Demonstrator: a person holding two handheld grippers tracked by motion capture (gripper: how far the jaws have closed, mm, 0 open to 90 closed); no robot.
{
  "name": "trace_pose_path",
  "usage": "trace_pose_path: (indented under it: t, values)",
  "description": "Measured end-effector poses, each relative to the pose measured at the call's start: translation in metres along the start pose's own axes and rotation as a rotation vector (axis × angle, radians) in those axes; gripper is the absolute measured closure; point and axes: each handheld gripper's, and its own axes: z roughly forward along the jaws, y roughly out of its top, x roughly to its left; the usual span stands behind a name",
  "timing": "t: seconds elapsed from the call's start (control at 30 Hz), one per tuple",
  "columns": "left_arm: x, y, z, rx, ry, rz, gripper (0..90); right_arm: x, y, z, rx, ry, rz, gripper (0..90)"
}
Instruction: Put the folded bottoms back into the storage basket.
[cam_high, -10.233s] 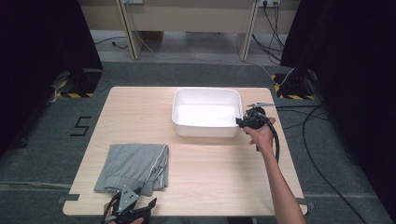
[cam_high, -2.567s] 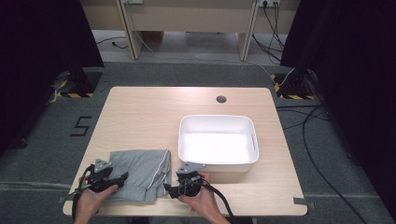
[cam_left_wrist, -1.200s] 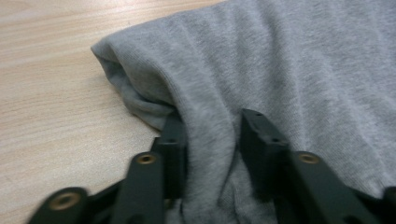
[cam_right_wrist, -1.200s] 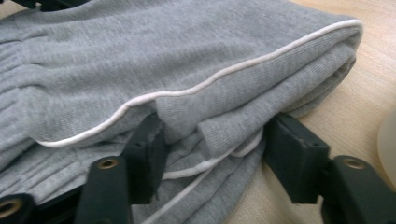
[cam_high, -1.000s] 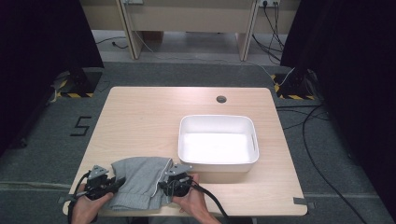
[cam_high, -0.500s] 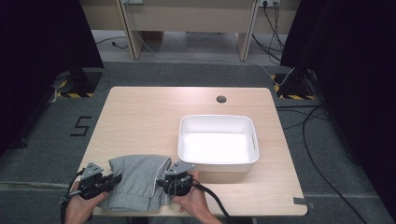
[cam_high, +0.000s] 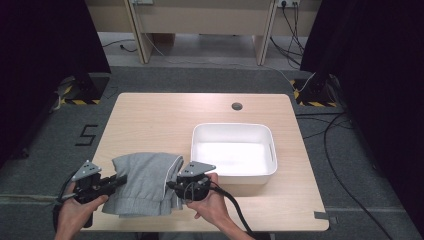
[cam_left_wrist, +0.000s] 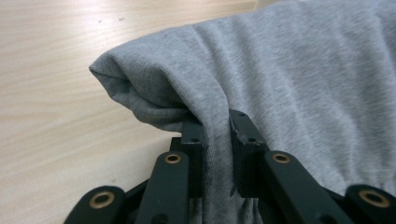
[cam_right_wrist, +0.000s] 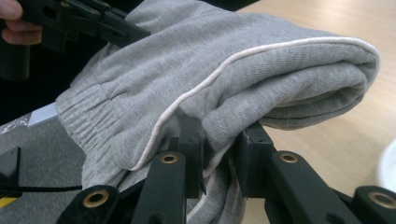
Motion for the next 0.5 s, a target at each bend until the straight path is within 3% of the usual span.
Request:
trace_pose_path:
  t: [0.23, 0.5]
  values:
    - [-0.012, 0.023, 0.000, -0.015, -0.022, 0.021, 77.2, -0.008, 0.017, -0.019, -0.009, -0.022, -0.024, 75.1]
    - [-0.029, 0.054, 0.019, -0.013, -0.058, 0.033, 76.9, -0.028, 0.030, -0.046, 0.000, -0.048, -0.018, 75.1]
